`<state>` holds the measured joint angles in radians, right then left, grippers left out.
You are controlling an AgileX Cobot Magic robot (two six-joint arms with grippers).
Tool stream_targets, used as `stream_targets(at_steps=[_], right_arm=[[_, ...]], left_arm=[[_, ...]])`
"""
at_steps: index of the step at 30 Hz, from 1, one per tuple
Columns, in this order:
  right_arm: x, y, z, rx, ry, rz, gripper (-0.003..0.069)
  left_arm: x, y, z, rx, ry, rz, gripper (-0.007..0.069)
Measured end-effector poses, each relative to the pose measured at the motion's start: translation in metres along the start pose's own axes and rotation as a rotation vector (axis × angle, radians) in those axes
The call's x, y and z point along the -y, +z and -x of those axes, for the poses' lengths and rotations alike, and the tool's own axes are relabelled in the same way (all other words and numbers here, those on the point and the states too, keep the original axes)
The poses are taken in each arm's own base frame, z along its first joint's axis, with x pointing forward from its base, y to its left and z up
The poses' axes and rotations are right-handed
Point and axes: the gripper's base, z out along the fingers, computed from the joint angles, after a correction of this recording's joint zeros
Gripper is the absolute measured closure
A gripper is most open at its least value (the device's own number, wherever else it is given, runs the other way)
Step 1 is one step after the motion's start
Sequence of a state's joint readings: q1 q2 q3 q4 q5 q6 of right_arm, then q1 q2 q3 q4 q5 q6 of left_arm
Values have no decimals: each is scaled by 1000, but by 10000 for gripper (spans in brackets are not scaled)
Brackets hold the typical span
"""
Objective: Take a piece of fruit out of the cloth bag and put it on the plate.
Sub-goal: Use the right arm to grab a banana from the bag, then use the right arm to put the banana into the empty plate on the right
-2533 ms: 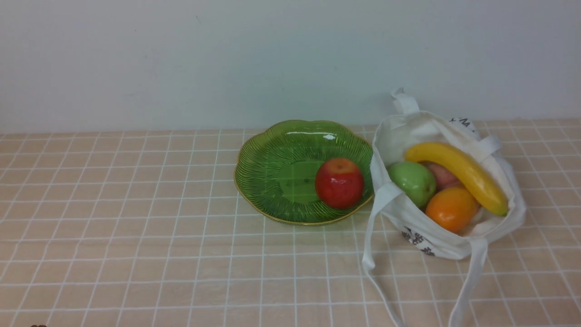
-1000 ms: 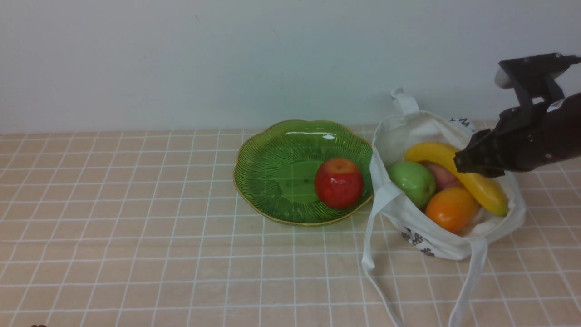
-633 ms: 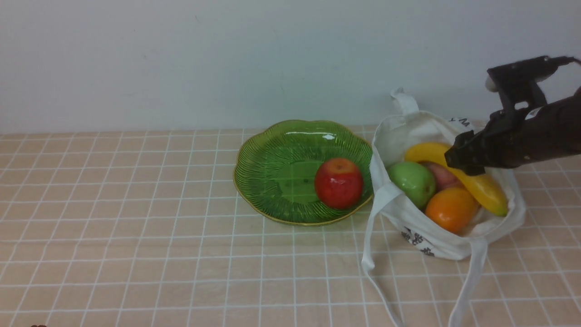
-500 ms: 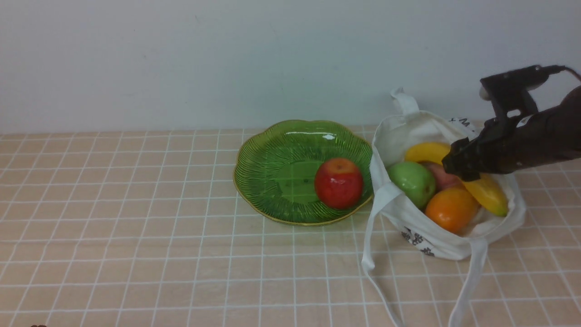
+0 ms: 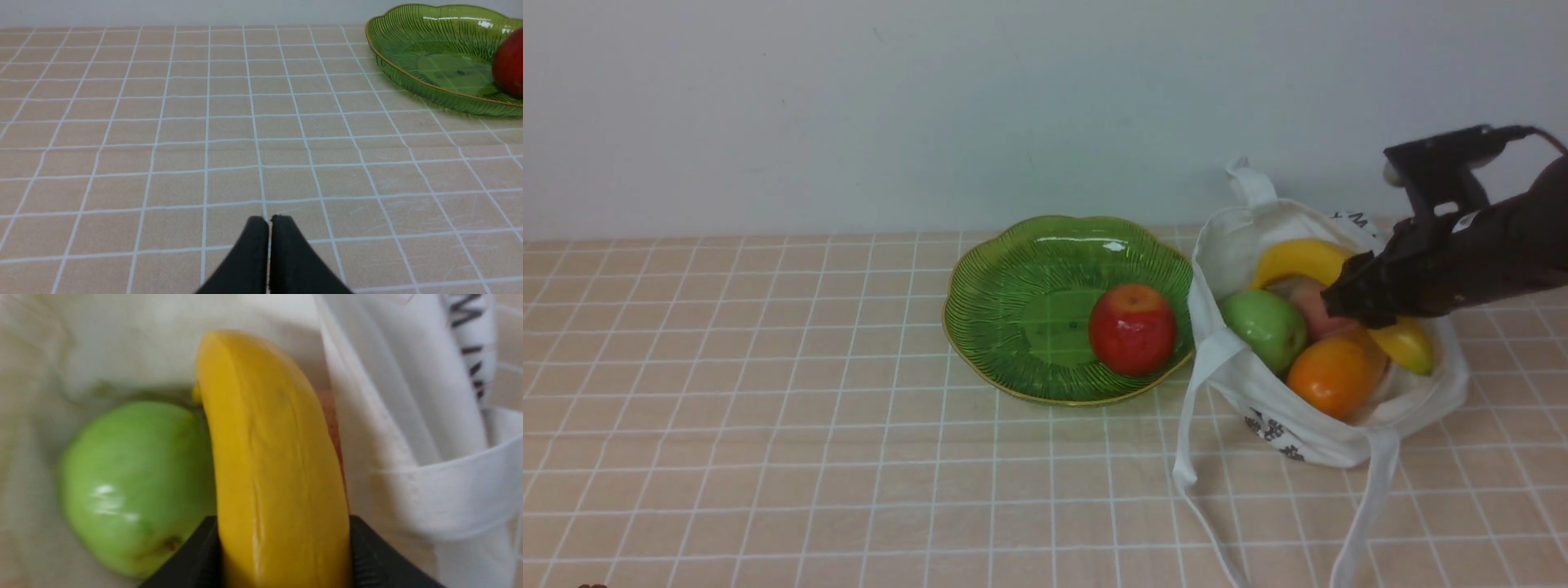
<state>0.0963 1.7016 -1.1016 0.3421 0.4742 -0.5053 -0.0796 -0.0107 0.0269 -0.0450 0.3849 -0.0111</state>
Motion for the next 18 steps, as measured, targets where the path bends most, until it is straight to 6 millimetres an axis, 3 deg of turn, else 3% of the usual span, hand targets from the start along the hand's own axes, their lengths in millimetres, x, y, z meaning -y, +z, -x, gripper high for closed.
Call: stream_targets(at_steps=[1,4,5,6,10,14,16,18], right_arm=[[0,-3,1,3,-1,2,334],[-5,-41,12,66,3,13,334],[-5,-43,12,68,5,15,334],[-9,-64,18,122,32,29,334],[-18,-98,30,253,160,105,334],[-30,-99,37,303,166,191,334],[-38,-93,39,309,158,231,334],[-59,-79,47,321,107,305,334]], left_arm=[[0,0,0,0,0,0,632],[0,0,0,0,0,0,632],[0,0,0,0,0,0,632],[0,0,0,0,0,0,632],[0,0,0,0,0,0,632],[0,0,0,0,0,0,632],[0,0,0,0,0,0,632],[0,0,0,0,0,0,632]])
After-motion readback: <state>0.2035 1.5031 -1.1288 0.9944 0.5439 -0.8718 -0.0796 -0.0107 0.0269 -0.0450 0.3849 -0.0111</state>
